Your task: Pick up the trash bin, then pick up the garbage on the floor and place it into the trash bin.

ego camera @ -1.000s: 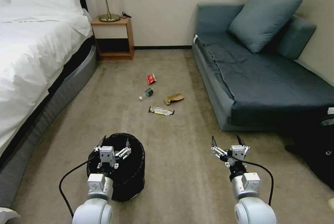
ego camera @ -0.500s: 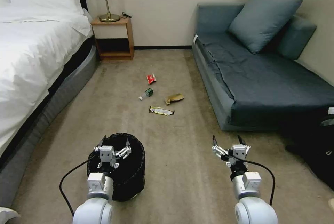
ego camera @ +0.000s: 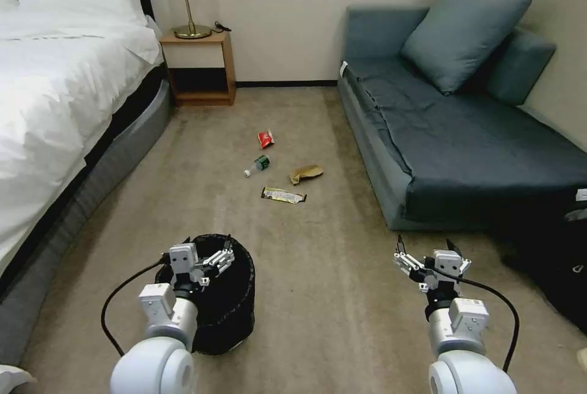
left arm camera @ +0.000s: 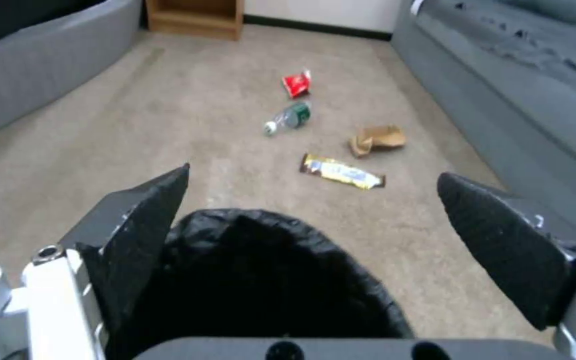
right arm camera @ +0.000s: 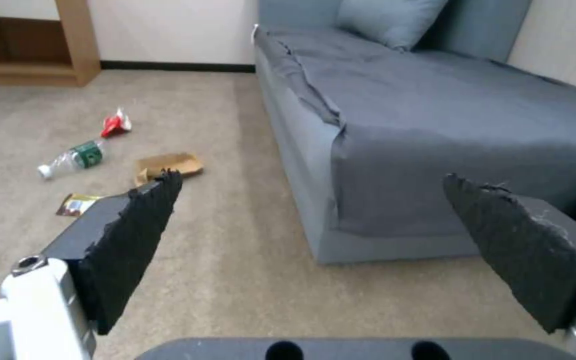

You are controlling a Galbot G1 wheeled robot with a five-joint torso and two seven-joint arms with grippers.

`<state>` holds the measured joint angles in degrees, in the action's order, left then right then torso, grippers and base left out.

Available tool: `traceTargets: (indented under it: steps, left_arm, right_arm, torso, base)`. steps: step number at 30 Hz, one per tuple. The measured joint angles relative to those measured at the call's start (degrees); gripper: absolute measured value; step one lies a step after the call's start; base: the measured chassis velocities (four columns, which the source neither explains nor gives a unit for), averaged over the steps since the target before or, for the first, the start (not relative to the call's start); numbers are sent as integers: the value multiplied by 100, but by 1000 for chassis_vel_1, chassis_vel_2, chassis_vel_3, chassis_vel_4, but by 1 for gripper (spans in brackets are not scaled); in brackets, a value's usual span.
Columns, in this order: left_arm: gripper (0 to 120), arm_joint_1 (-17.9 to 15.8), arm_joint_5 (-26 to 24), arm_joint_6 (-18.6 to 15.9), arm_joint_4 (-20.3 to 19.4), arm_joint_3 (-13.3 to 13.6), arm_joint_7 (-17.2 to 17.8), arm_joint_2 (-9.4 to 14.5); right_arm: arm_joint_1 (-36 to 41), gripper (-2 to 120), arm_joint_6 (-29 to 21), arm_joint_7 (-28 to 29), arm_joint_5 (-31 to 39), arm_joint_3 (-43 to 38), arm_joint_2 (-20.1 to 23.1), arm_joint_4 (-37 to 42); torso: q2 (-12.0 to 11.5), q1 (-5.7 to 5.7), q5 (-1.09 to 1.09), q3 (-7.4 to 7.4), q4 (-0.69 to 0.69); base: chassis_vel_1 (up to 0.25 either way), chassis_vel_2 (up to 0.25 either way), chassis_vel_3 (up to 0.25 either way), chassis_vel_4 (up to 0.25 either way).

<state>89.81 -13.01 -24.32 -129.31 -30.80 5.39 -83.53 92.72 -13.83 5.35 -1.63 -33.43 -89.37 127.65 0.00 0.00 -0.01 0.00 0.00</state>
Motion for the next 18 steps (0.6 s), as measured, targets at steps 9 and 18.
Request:
traceTargets:
  steps: [9,18]
  left_arm:
    - [100,148,-1701,-1334,-468,-876,1384,1266]
    - [100,-4,-3328,-1843,-53,-1398,2312,1918]
  right_arm:
    - [-69,100,-24,10,36,105,223,-179]
    - [-313,100,-23,12,39,281,198,-380]
  torso:
    - [0,0,0,-1,0]
    - [0,0,-1,0,1]
  base:
    - [0,0,0,0]
    - [0,0,0,0]
